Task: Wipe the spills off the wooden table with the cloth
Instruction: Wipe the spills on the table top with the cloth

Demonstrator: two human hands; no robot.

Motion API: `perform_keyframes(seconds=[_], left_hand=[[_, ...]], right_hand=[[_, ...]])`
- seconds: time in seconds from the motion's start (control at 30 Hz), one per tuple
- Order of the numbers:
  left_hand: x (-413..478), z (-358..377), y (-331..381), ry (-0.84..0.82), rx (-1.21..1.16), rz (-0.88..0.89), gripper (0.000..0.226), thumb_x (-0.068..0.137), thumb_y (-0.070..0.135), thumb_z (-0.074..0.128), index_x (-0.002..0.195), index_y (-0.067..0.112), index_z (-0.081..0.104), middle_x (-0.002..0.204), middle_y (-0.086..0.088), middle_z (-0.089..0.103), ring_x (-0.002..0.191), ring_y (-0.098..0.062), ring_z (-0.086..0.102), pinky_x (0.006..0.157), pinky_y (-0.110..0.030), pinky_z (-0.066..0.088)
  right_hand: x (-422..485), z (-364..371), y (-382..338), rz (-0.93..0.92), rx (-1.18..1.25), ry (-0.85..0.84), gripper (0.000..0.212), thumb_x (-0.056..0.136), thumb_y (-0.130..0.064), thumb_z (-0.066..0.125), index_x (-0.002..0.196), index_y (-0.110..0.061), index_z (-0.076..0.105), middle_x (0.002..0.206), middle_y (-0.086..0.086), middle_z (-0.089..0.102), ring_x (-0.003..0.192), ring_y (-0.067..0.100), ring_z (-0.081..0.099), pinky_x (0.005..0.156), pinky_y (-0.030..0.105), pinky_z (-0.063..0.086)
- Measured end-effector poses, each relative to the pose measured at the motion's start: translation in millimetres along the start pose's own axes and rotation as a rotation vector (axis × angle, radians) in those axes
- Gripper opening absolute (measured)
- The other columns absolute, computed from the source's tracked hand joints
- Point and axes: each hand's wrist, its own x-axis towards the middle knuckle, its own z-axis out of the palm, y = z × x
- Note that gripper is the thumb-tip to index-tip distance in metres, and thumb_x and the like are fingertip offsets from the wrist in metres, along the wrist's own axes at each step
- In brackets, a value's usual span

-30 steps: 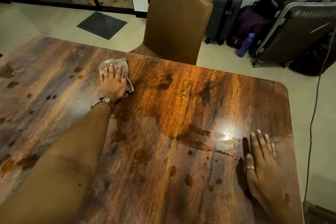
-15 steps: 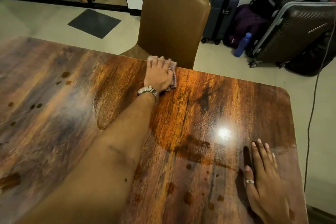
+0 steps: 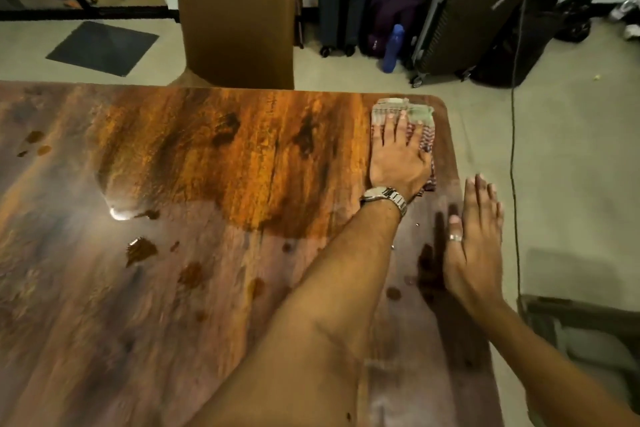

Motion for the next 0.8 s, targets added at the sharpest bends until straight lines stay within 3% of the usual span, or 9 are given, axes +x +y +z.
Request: perform_keyframes(seconds=[0.17,0.4,0.57,0.7,0.8], left_hand=[[-59.1,13.4,60.7,-0.046,0.019,0.078,0.063,0.104,0.042,0.027,0.164,0.025,0.014,0.173,-0.012,0.005,0.160,-0.032,0.000,0.129,-0.052,-0.004],[-159.5,19.7,67.7,-0.084,0.014,0.152,0.065,0.104,0.042,0.031,0.165,0.023,0.013,0.173,-0.011,0.005,0.160,-0.031,0.000,0.129,-0.051,-0.003],[-187.2,12.9,3.6,-0.071,-0.009,0.041,0.065,0.103,0.044,0.026,0.164,0.028,0.014,0.173,-0.006,0.003,0.160,-0.027,0.000,0.130,-0.050,0.000],[-211.3,-7.0,-96.6,-0.016,-0.010,-0.118,0.068,0.098,0.044,0.024,0.163,0.024,0.026,0.171,-0.009,0.016,0.159,-0.030,0.013,0.130,-0.046,0.004],[-235.6,-29.0,-180.0,0.019,-0.001,-0.240,0.071,0.095,0.044,0.022,0.162,0.022,0.028,0.171,-0.012,0.016,0.158,-0.033,0.013,0.129,-0.047,0.006]], right_hand=[[-29.1,-38.6,24.5,0.012,-0.122,-0.005,0.058,0.100,-0.036,0.016,0.155,-0.022,0.003,0.165,0.000,0.000,0.151,0.015,-0.006,0.123,0.044,0.001],[-73.1,-57.9,5.9,0.039,-0.187,-0.108,0.061,0.098,-0.041,0.010,0.155,-0.021,0.002,0.164,-0.001,-0.004,0.151,0.014,-0.010,0.123,0.044,-0.001],[-91.2,-49.0,-1.7,0.029,-0.199,-0.184,0.060,0.101,-0.041,0.016,0.156,-0.021,0.006,0.164,-0.001,-0.001,0.151,0.014,-0.009,0.122,0.038,-0.004],[-120.9,-34.9,0.1,0.007,-0.272,-0.360,0.057,0.101,-0.036,0.031,0.155,-0.020,0.019,0.164,0.006,0.014,0.151,0.025,0.010,0.122,0.040,0.011],[-132.6,-27.5,-3.2,0.010,-0.361,-0.376,0.057,0.098,-0.038,0.040,0.152,-0.021,0.029,0.161,0.010,0.021,0.148,0.031,0.016,0.121,0.044,0.015]])
